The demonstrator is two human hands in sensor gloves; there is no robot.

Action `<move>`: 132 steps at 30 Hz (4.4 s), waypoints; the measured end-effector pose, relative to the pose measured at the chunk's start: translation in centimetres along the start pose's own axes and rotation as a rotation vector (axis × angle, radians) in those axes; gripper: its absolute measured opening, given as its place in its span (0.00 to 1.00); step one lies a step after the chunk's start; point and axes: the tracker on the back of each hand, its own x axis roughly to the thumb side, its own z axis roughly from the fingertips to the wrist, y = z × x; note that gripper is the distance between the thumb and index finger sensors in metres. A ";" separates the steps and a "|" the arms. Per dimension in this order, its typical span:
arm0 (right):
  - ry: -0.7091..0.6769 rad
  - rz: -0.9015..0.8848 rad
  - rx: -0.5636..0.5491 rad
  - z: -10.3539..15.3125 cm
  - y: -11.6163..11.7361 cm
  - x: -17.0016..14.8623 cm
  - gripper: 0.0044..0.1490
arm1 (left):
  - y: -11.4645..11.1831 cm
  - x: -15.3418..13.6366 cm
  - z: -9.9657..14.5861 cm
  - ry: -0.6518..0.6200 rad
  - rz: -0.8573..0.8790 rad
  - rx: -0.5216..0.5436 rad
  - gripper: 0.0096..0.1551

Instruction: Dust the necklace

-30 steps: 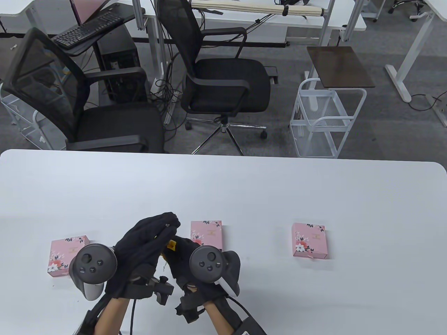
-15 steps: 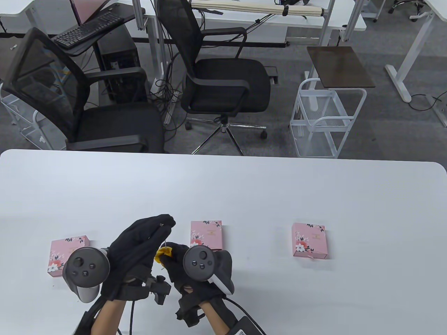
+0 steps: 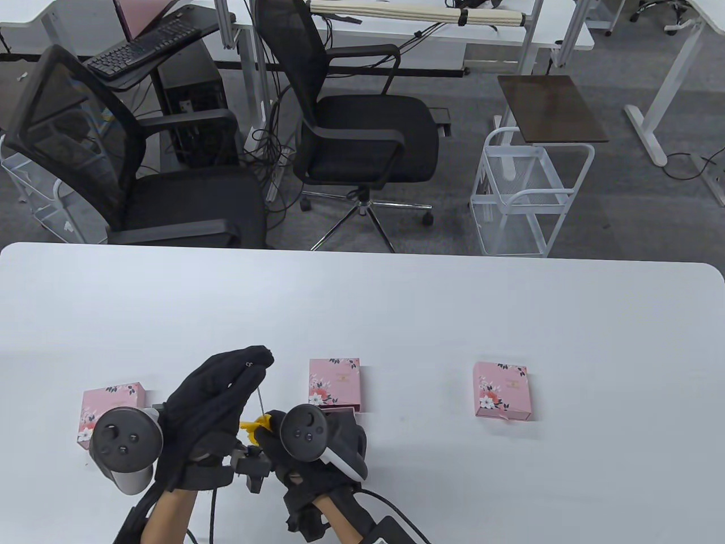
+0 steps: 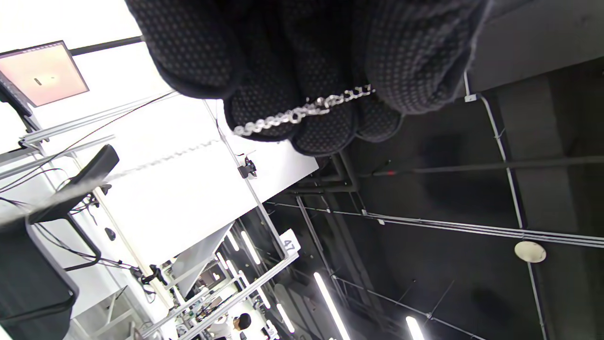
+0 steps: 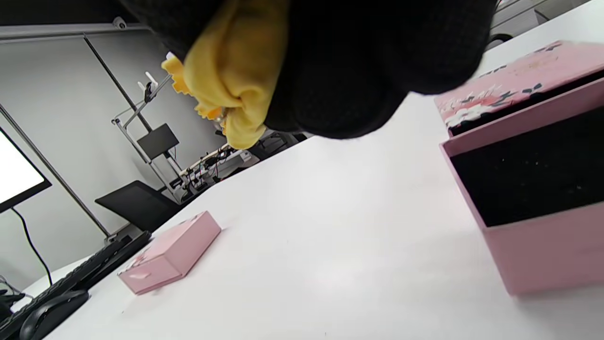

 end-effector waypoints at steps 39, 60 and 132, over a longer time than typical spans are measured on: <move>0.040 0.443 0.048 0.1 -2.5 0.2 0.28 | 3.8 -0.7 -0.4 0.067 0.058 0.087 0.19; 0.593 0.305 -0.034 3.5 -6.0 -16.3 0.30 | -0.1 0.2 0.1 0.041 0.010 -0.053 0.19; 0.001 -0.467 -0.350 3.3 -13.2 -9.8 0.22 | 4.0 -3.1 -0.8 0.160 -0.075 0.083 0.19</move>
